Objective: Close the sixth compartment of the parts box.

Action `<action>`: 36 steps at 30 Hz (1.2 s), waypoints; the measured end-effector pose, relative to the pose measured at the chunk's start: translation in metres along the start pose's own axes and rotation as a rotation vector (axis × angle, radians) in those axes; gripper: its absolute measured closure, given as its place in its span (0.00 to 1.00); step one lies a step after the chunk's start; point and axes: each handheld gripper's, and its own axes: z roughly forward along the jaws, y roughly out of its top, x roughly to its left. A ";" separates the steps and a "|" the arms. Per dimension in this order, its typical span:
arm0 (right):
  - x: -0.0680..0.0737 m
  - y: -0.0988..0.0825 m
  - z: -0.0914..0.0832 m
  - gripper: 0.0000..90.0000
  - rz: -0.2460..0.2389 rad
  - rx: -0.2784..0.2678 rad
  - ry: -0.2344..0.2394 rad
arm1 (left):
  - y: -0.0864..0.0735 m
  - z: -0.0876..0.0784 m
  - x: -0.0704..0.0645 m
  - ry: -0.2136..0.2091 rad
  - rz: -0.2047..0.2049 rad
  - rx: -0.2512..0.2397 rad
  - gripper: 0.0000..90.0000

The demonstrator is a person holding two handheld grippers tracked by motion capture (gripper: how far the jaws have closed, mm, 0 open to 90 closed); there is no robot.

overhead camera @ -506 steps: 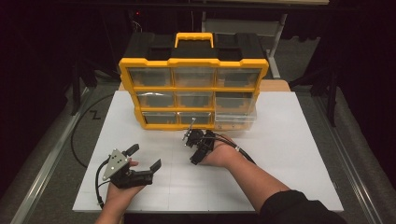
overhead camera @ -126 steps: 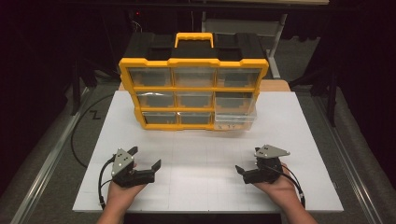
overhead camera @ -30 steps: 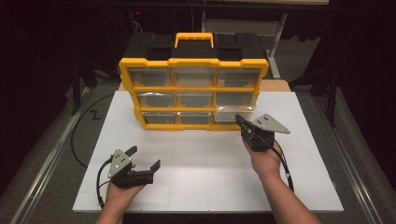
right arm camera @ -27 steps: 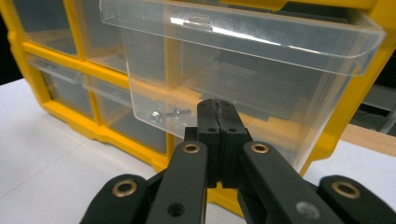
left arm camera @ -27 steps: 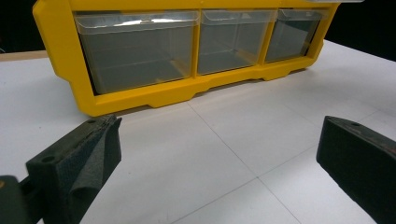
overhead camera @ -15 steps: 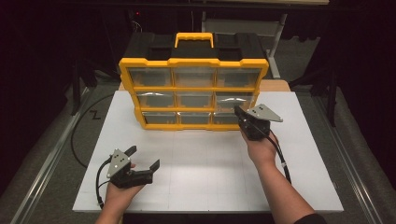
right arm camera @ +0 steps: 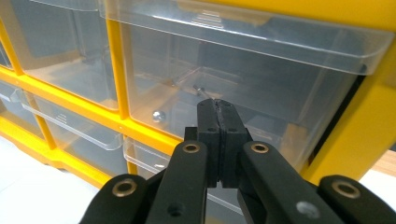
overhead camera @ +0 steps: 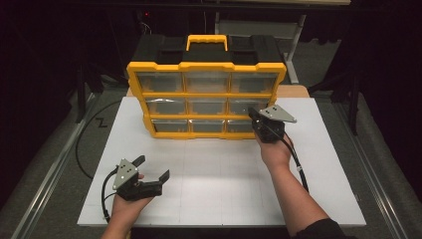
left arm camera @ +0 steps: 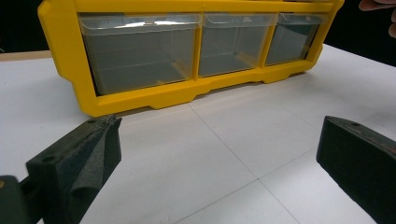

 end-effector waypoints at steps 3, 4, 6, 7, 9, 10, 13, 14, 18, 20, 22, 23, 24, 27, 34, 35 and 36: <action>0.001 0.000 -0.002 1.00 -0.007 0.006 0.003 | 0.000 0.000 0.000 0.000 0.001 0.000 0.01; 0.001 0.000 -0.003 0.99 -0.004 0.008 0.008 | 0.000 0.000 0.000 0.001 0.001 0.000 0.01; 0.001 -0.001 -0.007 0.97 0.001 0.007 0.023 | 0.000 0.000 0.000 0.001 0.001 0.002 0.01; 0.002 -0.003 -0.009 0.95 0.000 0.009 0.032 | 0.000 0.000 0.000 0.001 0.001 0.001 0.01; 0.003 -0.005 -0.013 0.91 -0.004 0.022 0.046 | 0.000 0.000 0.000 0.000 0.002 0.000 0.01; 0.004 -0.007 -0.015 0.89 -0.005 0.030 0.055 | 0.000 0.000 0.000 0.000 0.004 0.001 0.01; 0.005 -0.013 -0.026 0.85 -0.004 0.020 0.075 | 0.000 0.000 -0.001 0.000 0.004 0.001 0.01; 0.006 -0.015 -0.028 0.84 -0.006 0.023 0.081 | 0.000 0.001 -0.001 0.001 0.005 0.002 0.01; 0.007 -0.024 -0.039 0.79 -0.010 0.036 0.101 | 0.000 0.001 -0.001 0.003 0.008 0.003 0.01; 0.007 -0.029 -0.045 0.76 -0.012 0.040 0.115 | 0.000 0.001 -0.001 0.004 0.009 0.004 0.01; 0.007 -0.034 -0.050 0.72 -0.012 0.047 0.128 | 0.000 0.001 -0.001 0.004 0.013 0.007 0.01; 0.008 -0.036 -0.052 0.70 -0.011 0.051 0.135 | 0.000 0.001 -0.001 0.005 0.012 0.007 0.01; 0.008 -0.039 -0.055 0.69 -0.007 0.052 0.145 | 0.000 0.002 -0.001 0.006 0.013 0.009 0.01; 0.008 -0.046 -0.064 0.60 0.011 0.061 0.168 | 0.000 0.002 -0.001 0.008 0.015 0.012 0.01; 0.006 -0.066 -0.086 0.37 0.026 0.074 0.202 | -0.001 0.003 -0.001 0.010 0.019 0.015 0.01; 0.006 -0.068 -0.089 0.33 0.028 0.076 0.204 | -0.001 0.003 -0.001 0.010 0.020 0.017 0.01; 0.005 -0.070 -0.092 0.31 0.033 0.080 0.206 | -0.001 0.003 -0.001 0.010 0.021 0.018 0.01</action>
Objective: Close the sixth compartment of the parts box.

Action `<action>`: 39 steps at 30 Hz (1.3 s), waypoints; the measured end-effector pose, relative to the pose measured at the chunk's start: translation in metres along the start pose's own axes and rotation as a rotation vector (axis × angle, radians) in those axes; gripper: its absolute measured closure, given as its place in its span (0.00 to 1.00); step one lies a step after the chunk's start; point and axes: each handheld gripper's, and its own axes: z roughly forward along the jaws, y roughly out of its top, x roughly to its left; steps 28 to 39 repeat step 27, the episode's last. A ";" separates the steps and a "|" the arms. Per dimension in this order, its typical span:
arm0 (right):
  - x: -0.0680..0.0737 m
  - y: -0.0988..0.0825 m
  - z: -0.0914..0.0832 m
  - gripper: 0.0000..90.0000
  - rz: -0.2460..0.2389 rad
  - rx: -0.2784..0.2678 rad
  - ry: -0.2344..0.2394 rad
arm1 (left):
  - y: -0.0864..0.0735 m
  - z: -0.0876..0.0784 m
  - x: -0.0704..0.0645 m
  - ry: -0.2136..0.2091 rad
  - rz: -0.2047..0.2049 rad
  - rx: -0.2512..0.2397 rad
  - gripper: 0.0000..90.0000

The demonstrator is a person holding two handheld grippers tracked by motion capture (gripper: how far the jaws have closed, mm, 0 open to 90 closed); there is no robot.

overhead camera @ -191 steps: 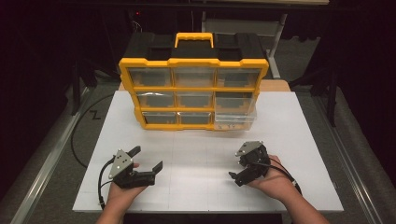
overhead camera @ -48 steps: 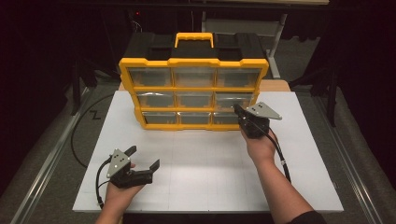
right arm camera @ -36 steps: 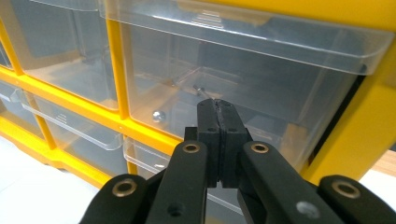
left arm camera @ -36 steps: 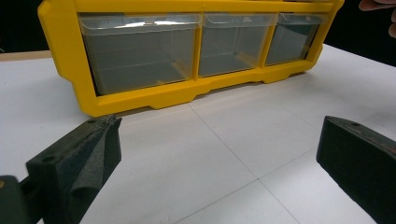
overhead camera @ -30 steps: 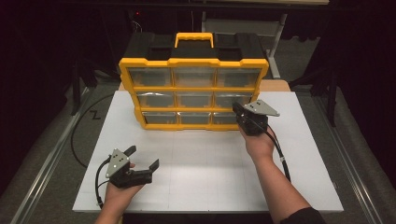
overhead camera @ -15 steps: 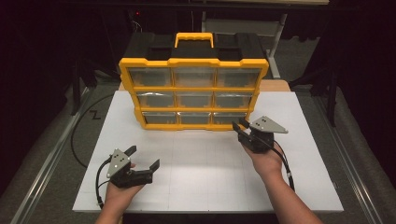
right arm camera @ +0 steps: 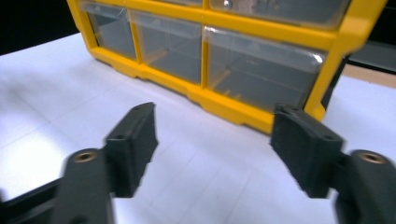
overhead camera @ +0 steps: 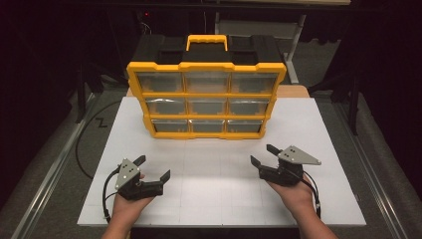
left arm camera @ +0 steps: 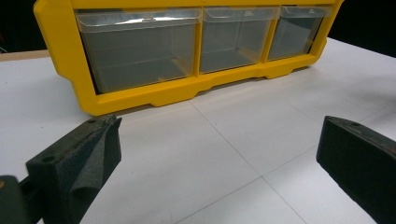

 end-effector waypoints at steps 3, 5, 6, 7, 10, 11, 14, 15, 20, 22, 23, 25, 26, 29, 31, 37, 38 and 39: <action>0.000 -0.007 -0.009 0.24 0.004 0.010 0.000 | 0.000 0.000 0.000 0.002 0.000 0.000 0.01; -0.001 -0.011 -0.015 0.20 -0.001 0.011 -0.010 | 0.000 -0.001 0.000 0.009 0.006 0.002 0.01; -0.001 -0.013 -0.018 0.19 -0.004 0.008 -0.016 | 0.000 -0.001 -0.001 0.010 0.006 0.003 0.01; -0.002 -0.015 -0.021 0.18 -0.001 0.004 -0.018 | 0.000 -0.001 -0.001 0.005 0.003 -0.001 0.01; -0.005 -0.021 -0.031 0.15 0.004 -0.019 -0.025 | 0.000 -0.001 -0.001 0.016 0.009 0.000 0.00; -0.006 -0.023 -0.034 0.12 0.003 -0.025 -0.031 | 0.000 -0.001 -0.001 0.017 0.011 0.000 0.00; -0.008 -0.029 -0.037 0.01 -0.006 -0.026 -0.033 | 0.000 0.000 -0.002 0.014 0.013 0.001 0.00; -0.008 -0.031 -0.036 0.01 -0.004 -0.025 -0.028 | 0.001 0.000 -0.002 0.016 0.016 0.001 0.00; -0.004 -0.033 -0.032 0.01 -0.022 -0.033 -0.034 | 0.001 0.000 -0.006 0.017 0.023 0.000 0.00; -0.003 -0.033 -0.032 0.01 -0.030 -0.033 -0.032 | 0.001 -0.001 -0.006 0.019 0.023 -0.003 0.00; -0.002 -0.033 -0.032 0.01 -0.035 -0.038 -0.032 | 0.001 -0.001 -0.006 0.020 0.024 -0.002 0.00; -0.001 -0.032 -0.033 0.01 -0.042 -0.047 -0.036 | 0.001 -0.002 -0.006 0.024 0.023 -0.004 0.00; -0.001 -0.032 -0.033 0.01 -0.044 -0.050 -0.038 | 0.001 -0.003 -0.006 0.030 0.021 -0.007 0.00; -0.001 -0.032 -0.033 0.01 -0.048 -0.053 -0.041 | 0.002 -0.003 -0.005 0.027 0.020 -0.008 0.00; -0.001 -0.032 -0.033 0.01 -0.048 -0.053 -0.041 | 0.002 -0.003 -0.005 0.027 0.020 -0.008 0.00; -0.001 -0.032 -0.033 0.01 -0.048 -0.053 -0.041 | 0.002 -0.003 -0.005 0.027 0.020 -0.008 0.00; -0.001 -0.032 -0.033 0.01 -0.048 -0.053 -0.041 | 0.002 -0.003 -0.005 0.027 0.020 -0.008 0.00; -0.001 -0.032 -0.033 0.01 -0.048 -0.053 -0.041 | 0.002 -0.003 -0.005 0.027 0.020 -0.008 0.00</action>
